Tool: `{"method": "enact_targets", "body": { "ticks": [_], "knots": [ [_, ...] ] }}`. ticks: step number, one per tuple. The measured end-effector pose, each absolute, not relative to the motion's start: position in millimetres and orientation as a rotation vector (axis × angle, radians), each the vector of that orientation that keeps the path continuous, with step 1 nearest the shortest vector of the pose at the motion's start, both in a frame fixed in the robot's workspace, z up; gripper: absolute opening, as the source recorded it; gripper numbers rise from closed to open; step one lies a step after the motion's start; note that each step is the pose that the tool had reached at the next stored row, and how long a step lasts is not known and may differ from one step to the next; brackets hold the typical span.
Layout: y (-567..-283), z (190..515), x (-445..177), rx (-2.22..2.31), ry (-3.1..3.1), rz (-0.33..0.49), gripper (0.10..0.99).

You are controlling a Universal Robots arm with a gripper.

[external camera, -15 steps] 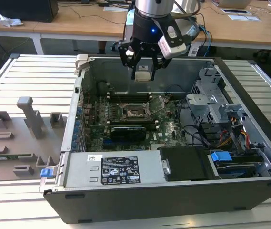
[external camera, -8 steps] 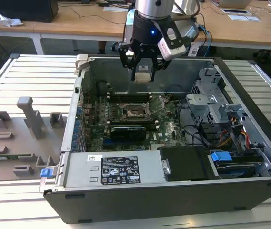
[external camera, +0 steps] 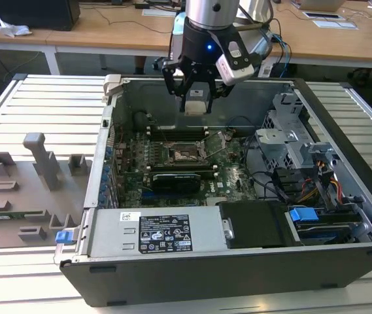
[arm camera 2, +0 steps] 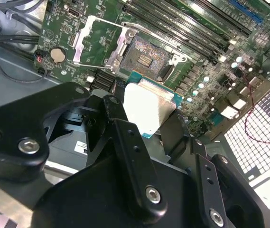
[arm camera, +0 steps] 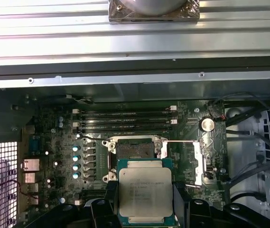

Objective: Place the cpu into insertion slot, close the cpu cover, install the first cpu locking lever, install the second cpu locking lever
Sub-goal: 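Place the cpu into insertion slot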

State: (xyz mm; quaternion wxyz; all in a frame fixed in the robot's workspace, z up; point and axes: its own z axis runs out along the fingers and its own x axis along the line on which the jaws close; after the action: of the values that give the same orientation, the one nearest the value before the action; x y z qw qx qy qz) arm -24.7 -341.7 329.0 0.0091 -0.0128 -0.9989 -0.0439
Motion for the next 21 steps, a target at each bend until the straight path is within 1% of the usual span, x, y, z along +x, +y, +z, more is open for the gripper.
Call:
{"method": "enact_targets", "body": {
  "ticks": [21],
  "knots": [
    [-342,314,-25,-0.040,-3.120,-0.137,0.541]
  ]
}}
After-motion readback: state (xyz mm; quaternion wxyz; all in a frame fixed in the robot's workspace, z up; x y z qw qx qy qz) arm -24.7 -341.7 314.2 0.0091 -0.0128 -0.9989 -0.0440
